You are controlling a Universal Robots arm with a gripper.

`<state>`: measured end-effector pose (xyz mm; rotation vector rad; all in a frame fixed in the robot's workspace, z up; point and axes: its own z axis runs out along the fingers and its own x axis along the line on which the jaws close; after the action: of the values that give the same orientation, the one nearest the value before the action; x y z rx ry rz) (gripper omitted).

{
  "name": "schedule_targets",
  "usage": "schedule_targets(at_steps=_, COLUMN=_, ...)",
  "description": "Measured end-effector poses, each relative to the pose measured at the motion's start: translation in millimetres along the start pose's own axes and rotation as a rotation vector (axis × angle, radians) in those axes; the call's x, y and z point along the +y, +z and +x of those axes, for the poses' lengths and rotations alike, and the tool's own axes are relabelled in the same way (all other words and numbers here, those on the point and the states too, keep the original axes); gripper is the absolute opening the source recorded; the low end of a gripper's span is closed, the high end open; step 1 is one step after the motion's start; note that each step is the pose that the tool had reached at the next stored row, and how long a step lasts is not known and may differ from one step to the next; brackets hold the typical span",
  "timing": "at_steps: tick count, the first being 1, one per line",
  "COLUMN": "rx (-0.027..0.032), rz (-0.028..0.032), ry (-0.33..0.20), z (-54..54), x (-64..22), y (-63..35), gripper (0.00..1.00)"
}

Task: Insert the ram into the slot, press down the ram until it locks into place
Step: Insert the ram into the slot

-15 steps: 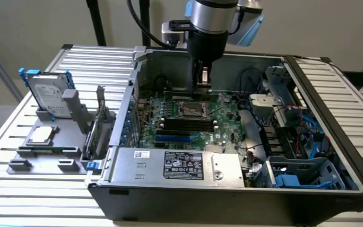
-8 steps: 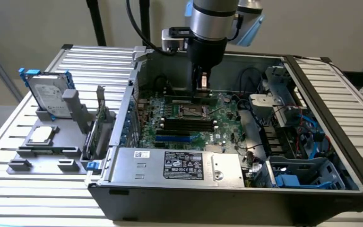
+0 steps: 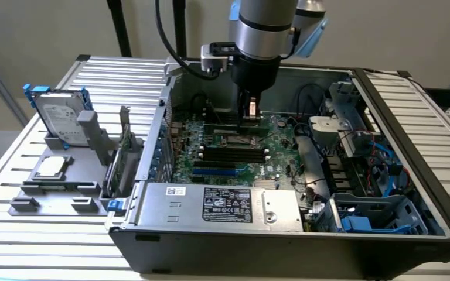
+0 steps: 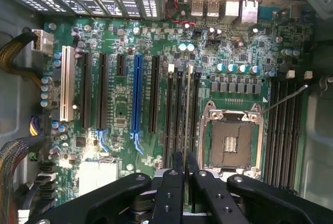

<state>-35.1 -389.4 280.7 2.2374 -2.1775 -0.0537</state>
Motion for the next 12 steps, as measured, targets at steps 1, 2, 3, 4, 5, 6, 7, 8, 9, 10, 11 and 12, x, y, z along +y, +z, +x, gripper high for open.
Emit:
schedule_targets(at_steps=1, rx=-0.0001, rz=0.0001, ry=0.0, z=0.7, x=0.0, y=1.4, gripper=0.13)
schedule_targets(at_steps=2, rx=-0.0001, rz=0.0, ry=0.0, z=1.3, x=-0.1, y=2.6, gripper=0.13)
schedule_targets(at_steps=3, rx=-0.0001, rz=0.0, ry=0.0, z=1.9, x=-0.1, y=3.8, gripper=0.13)
schedule_targets(at_steps=4, rx=0.0, rz=0.0, ry=0.0, z=2.5, x=-0.2, y=4.9, gripper=0.13)
schedule_targets(at_steps=5, rx=-0.0001, rz=0.0, ry=0.0, z=2.9, x=-0.2, y=6.1, gripper=0.13)
schedule_targets(at_steps=6, rx=0.0, rz=0.0, ry=0.0, z=3.3, x=-0.4, y=7.2, gripper=0.13)
schedule_targets(at_steps=7, rx=-0.0001, rz=0.0, ry=0.0, z=3.8, x=-0.5, y=8.3, gripper=0.13)
schedule_targets(at_steps=8, rx=0.0, rz=-0.0001, ry=0.0, z=4.2, x=-0.7, y=9.3, gripper=0.13)
schedule_targets(at_steps=9, rx=-0.0001, rz=-0.0001, ry=0.0, z=4.6, x=-0.9, y=10.3, gripper=0.13)
schedule_targets(at_steps=10, rx=0.0, rz=-0.0001, ry=0.0, z=5.1, x=-1.2, y=11.3, gripper=0.13)
schedule_targets(at_steps=11, rx=0.0, rz=-0.0002, ry=0.0, z=5.5, x=-1.5, y=12.2, gripper=0.13)
schedule_targets(at_steps=12, rx=0.0001, rz=-0.0002, ry=0.0, z=5.9, x=-1.8, y=13.0, gripper=0.13)
